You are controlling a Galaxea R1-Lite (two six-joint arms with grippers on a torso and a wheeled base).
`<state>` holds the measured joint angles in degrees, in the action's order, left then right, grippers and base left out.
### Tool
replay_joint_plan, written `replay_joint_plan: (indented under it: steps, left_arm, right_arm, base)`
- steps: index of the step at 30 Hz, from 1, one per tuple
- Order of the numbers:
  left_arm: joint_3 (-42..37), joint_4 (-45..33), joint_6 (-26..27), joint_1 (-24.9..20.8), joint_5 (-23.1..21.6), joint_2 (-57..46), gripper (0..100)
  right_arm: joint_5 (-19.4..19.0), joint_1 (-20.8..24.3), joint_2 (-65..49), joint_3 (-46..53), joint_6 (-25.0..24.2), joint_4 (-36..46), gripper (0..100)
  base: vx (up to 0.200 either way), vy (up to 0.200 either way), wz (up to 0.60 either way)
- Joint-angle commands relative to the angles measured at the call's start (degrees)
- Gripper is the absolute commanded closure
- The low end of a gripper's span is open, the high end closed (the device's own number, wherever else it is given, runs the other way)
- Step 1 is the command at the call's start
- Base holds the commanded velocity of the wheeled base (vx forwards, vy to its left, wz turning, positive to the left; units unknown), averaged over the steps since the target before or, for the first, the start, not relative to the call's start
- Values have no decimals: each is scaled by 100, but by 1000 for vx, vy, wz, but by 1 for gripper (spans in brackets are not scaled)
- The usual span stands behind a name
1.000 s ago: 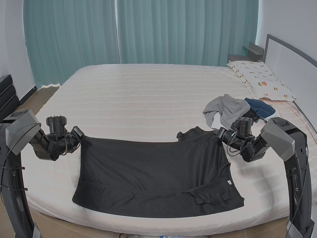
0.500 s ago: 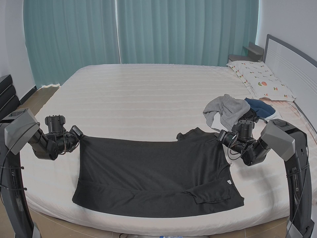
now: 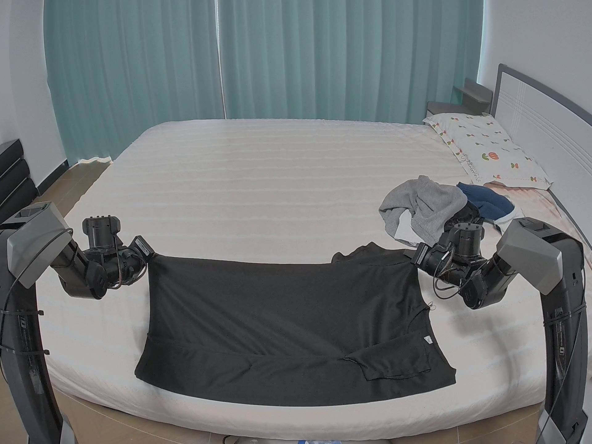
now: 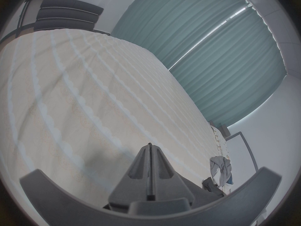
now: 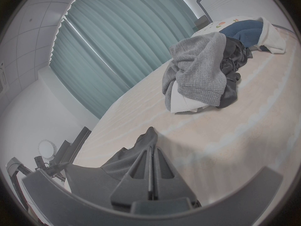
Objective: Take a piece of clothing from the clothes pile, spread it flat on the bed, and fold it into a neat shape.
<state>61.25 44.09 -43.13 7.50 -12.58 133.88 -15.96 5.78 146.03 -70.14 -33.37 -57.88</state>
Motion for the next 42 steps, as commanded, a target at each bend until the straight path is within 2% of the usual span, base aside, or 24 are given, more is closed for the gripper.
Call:
replay_joint_plan:
  steps: [1, 3, 13, 21, 25, 29, 30, 31, 34, 38, 42]
  left_arm:
    - [-25, 20, 15, 24, 1, 24, 100]
    - [-7, 47, 15, 50, -8, 42, 100]
    - [-7, 20, 68, 50, -16, 86, 100]
    - [-385, 187, 710, 94, -16, 104, 100]
    - [-728, 504, 815, 76, -16, 95, 100]
    - [-1062, 723, 1131, 68, -25, 68, 100]
    - [-1062, 723, 1131, 68, -25, 68, 100]
    - [-1255, 741, 1457, 85, -16, 60, 100]
    - [-1589, 776, 1808, 103, -34, -20, 100]
    - [-1941, 1066, 1940, 103, -175, -46, 100]
    - [-2407, 1471, 2256, 103, -254, -11, 100]
  right_arm:
    - [-13, -15, -145, 71, -12, -21, 100]
    - [-4, -7, -101, 71, -30, -268, 100]
    - [-39, -24, -198, 282, -21, -241, 100]
    - [-408, -77, -593, 897, 14, -259, 100]
    - [-522, -121, -787, 1293, 58, -232, 100]
    - [-795, -138, -962, 1829, 304, -250, 100]
    - [-795, -138, -962, 1829, 304, -250, 100]
    - [-839, -165, -980, 2040, 454, -276, 100]
    - [-856, -174, -1033, 2347, 603, -276, 100]
    - [-909, -200, -1042, 2638, 788, -294, 100]
    - [-971, -209, -1042, 3007, 1174, -312, 100]
  base:
    - [0, 0, 0]
    - [0, 0, 0]
    - [0, 0, 0]
    - [0, 0, 0]
    - [0, 0, 0]
    - [0, 0, 0]
    - [0, 0, 0]
    - [0, 0, 0]
    - [0, 0, 0]
    - [0, 0, 0]
    - [0, 0, 0]
